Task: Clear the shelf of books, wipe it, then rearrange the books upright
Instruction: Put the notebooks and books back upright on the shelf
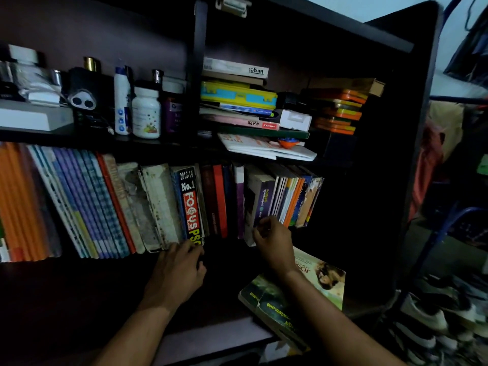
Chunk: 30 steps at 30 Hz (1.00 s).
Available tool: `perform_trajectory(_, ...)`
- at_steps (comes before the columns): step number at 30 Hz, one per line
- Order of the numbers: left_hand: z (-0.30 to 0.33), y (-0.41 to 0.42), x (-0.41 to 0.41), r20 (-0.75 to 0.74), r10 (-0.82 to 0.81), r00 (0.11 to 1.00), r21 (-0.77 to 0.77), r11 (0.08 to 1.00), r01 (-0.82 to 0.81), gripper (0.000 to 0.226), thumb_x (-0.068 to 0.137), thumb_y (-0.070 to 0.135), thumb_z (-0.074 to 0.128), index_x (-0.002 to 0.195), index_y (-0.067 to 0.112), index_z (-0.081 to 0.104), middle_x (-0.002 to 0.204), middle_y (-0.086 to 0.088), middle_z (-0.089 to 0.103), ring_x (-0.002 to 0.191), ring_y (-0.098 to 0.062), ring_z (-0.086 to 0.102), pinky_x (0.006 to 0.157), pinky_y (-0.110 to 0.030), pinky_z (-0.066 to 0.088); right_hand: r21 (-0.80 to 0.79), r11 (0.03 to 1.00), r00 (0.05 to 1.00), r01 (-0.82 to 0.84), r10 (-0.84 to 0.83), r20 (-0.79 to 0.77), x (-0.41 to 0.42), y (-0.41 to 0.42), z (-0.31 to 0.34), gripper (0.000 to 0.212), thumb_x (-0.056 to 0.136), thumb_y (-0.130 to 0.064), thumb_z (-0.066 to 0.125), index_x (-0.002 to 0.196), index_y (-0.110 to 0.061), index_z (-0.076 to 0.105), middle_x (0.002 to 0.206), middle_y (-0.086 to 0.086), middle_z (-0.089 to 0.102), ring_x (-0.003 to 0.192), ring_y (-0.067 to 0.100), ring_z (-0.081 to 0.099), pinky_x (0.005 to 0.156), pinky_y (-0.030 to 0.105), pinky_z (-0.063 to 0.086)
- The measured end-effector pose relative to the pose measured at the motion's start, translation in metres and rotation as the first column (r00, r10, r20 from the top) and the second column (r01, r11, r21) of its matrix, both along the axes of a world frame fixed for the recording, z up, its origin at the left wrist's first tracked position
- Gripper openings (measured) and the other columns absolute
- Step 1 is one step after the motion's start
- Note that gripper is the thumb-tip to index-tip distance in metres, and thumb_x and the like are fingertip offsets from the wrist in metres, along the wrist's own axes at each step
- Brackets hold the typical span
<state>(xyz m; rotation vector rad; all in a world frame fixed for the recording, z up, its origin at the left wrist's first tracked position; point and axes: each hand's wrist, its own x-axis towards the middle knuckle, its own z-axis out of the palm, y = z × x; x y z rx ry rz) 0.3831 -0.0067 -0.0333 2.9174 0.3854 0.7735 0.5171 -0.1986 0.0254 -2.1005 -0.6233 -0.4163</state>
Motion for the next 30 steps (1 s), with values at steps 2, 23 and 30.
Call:
perform_trajectory(2,0.0,0.0,0.001,0.004,-0.002,1.0,0.001,1.0,0.002,0.042,0.079,0.039,0.041,0.098,0.019,0.073,0.097,-0.004,0.066,0.082,-0.031,0.063,0.069,-0.04,0.053,-0.124,0.988,0.996,-0.087,0.082,-0.047,0.0,0.006,0.001,0.036,0.093,-0.023,0.069,0.126,-0.016,0.056,0.119,0.0,0.06,0.107,0.015,0.061,0.091,0.033,0.055)
perform_trajectory(23,0.026,-0.017,-0.019,-0.007,-0.287,0.958,-0.108,0.953,0.285,0.064,0.087,0.074,0.028,0.119,0.03,0.062,0.108,0.009,0.064,0.101,-0.015,0.061,0.081,-0.032,0.051,-0.506,0.792,0.858,0.343,-0.483,-0.175,-0.04,-0.129,0.005,0.068,0.085,-0.064,0.057,0.14,-0.025,0.047,0.14,0.013,0.05,0.13,0.036,0.046,0.112,0.05,0.033)
perform_trajectory(30,0.037,-0.023,-0.029,-0.13,-0.375,0.918,-0.091,0.926,0.365,0.097,0.074,0.096,0.019,0.151,0.039,0.036,0.123,0.01,0.064,0.116,-0.017,0.056,0.096,-0.034,0.045,-0.391,0.802,0.781,0.451,-0.567,-0.263,-0.061,-0.091,-0.024,0.063,0.089,-0.051,0.048,0.141,-0.016,0.045,0.144,0.023,0.045,0.138,0.036,0.035,0.119,0.046,0.019)
